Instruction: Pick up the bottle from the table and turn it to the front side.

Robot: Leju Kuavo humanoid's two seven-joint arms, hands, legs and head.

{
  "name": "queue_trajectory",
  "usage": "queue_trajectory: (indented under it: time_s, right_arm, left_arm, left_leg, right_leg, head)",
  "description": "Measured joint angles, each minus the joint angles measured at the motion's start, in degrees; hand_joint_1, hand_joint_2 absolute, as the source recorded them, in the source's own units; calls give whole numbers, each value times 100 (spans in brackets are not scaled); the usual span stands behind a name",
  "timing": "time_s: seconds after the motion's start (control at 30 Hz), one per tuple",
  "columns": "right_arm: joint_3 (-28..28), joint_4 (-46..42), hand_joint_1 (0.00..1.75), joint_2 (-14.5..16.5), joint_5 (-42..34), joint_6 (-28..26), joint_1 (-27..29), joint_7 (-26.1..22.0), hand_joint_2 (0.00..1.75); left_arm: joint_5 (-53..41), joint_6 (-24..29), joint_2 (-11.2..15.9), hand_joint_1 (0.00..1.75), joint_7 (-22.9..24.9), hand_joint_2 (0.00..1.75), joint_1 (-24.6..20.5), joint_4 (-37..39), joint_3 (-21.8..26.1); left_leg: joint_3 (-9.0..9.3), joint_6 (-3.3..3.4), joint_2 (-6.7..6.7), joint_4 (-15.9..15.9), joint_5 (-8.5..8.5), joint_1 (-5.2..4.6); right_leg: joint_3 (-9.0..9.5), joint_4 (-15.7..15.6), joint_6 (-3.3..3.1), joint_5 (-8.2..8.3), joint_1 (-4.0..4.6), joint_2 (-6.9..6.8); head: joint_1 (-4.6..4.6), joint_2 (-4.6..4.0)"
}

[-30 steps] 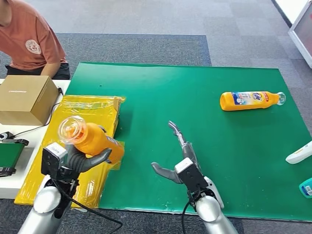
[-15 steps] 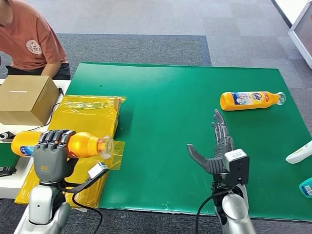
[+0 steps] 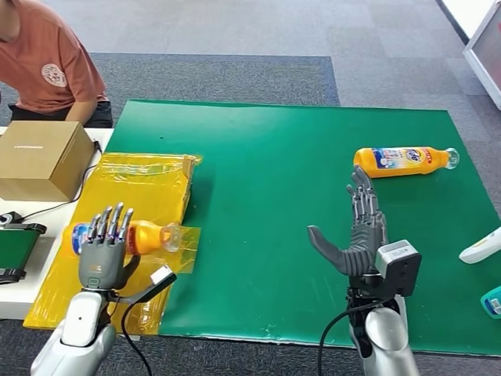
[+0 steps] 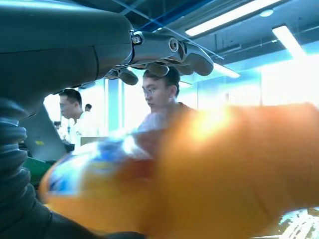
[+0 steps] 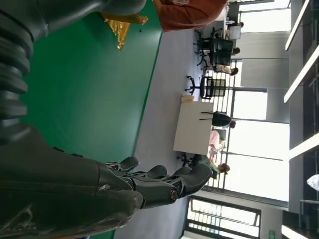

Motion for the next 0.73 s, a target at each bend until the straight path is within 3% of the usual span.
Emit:
queue_trajectory:
  time_s: [0.23,0.47,0.57,0.67,0.7,0.73]
  right_arm:
    - [57,-368,0,-3,125,3,79,-32,175]
    - [104,-531,0,-5,233,-24,158,-43,175]
    - [103,-640,0,-5,332,-56,243,-44,175]
    - [102,-740,0,-5,421,-31,390,-44,175]
    - [102,-759,0,-5,441,3,436,-44,175]
    - [102,-769,0,-5,453,23,458,-44,175]
  left_arm:
    - [568,-150,-78,0,-361,0,16,38,-1]
    - [1352,-425,-185,0,-764,0,211,-389,-28]
    - [2973,-851,-265,0,-1469,0,428,-983,-62]
    - [5250,-1740,-392,0,-2242,0,682,-1746,-47]
    - [5929,-2078,-442,0,-2421,44,763,-1986,-28]
    - [6295,-2265,-468,0,-2517,58,805,-2111,-15]
  left_leg:
    - [0,-1,0,0,0,1]
    - [0,0,0,0,-1,0]
    - [0,1,0,0,-2,0]
    - [-1,0,0,0,-5,0]
    - [-1,0,-1,0,-6,0]
    - [-1,1,-1,0,-7,0]
  right_leg:
    - [1,0,0,0,2,0]
    - [1,0,0,0,1,0]
    - [1,0,0,-1,1,0]
    - [1,0,1,-2,1,0]
    - [1,0,1,-2,1,0]
    - [1,0,1,-3,1,0]
  head:
    - [1,-1]
    - [1,0]
    - [1,0]
    - [0,-1]
    - [1,-1]
    - [1,-1]
